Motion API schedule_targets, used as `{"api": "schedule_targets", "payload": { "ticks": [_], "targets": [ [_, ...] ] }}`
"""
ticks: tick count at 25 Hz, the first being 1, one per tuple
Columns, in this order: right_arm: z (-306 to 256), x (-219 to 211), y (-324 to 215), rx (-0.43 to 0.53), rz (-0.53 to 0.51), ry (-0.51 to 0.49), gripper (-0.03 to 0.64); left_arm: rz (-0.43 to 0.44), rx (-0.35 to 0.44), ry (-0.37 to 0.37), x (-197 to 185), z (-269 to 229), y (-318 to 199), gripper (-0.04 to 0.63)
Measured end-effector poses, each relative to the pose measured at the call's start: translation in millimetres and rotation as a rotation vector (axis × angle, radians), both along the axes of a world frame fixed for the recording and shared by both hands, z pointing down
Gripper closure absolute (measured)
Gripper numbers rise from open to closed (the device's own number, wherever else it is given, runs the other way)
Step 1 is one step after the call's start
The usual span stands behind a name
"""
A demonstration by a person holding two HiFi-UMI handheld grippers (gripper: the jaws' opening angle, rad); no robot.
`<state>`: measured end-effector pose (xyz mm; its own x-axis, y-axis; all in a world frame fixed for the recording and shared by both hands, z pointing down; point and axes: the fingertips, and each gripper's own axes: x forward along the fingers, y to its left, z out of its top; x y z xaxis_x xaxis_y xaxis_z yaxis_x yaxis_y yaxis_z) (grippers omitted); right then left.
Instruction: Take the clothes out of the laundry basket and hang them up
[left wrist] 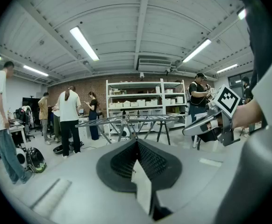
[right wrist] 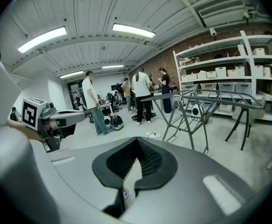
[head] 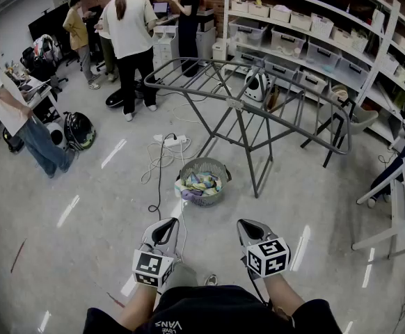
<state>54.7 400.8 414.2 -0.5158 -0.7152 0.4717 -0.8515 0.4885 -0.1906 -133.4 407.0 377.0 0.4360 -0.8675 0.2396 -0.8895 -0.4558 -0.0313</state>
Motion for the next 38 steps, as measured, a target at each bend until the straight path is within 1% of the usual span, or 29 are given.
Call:
{"api": "schedule_targets", "payload": {
  "ticks": [5, 7, 9, 10, 11, 12, 13, 14, 16, 17, 19, 21, 23, 31, 38],
  "targets": [
    [-1, 5, -3, 0.0, 0.006, -0.001, 0.612, 0.013, -0.009, 0.001, 7, 4, -4, 0.594],
    [-4, 3, -7, 0.017, 0.008, -0.009, 0.612, 0.048, 0.0, 0.013, 12, 4, -8, 0.594],
    [-6, 1, -12, 0.033, 0.011, -0.039, 0.612, 0.083, 0.0, 0.039, 17, 5, -12, 0.592],
    [-5, 0, -15, 0.033, 0.012, -0.06, 0.612, 0.096, -0.004, 0.057, 19, 5, -15, 0.575],
    [-4, -2, -19, 0.029, 0.012, -0.079, 0.612, 0.102, -0.01, 0.072, 20, 5, -20, 0.524],
    [-3, -4, -23, 0.024, 0.013, -0.097, 0.611, 0.104, -0.018, 0.082, 20, 6, -25, 0.455],
    [-2, -7, -28, 0.019, 0.016, -0.117, 0.601, 0.103, -0.025, 0.086, 19, 9, -30, 0.409],
    [-1, -10, -33, 0.018, 0.026, -0.141, 0.536, 0.103, -0.031, 0.089, 17, 11, -35, 0.389],
    [1, -14, -48, 0.03, 0.06, -0.181, 0.369, 0.109, -0.042, 0.093, 12, 17, -48, 0.344],
    [1, -16, -57, 0.043, 0.073, -0.187, 0.323, 0.115, -0.045, 0.094, 8, 19, -56, 0.33],
    [0, -23, -74, 0.063, 0.079, -0.181, 0.293, 0.129, -0.051, 0.089, 2, 21, -74, 0.295],
    [0, -30, -92, 0.063, 0.083, -0.169, 0.29, 0.145, -0.064, 0.09, -5, 24, -94, 0.279],
    [2, -37, -112, 0.052, 0.102, -0.162, 0.29, 0.166, -0.079, 0.093, -11, 26, -116, 0.278],
    [18, -83, -195, 0.021, 0.215, -0.152, 0.29, 0.29, -0.119, 0.078, -55, 42, -212, 0.276],
    [28, -110, -245, -0.017, 0.304, -0.129, 0.29, 0.378, -0.143, 0.056, -89, 51, -278, 0.276]
  ]
}}
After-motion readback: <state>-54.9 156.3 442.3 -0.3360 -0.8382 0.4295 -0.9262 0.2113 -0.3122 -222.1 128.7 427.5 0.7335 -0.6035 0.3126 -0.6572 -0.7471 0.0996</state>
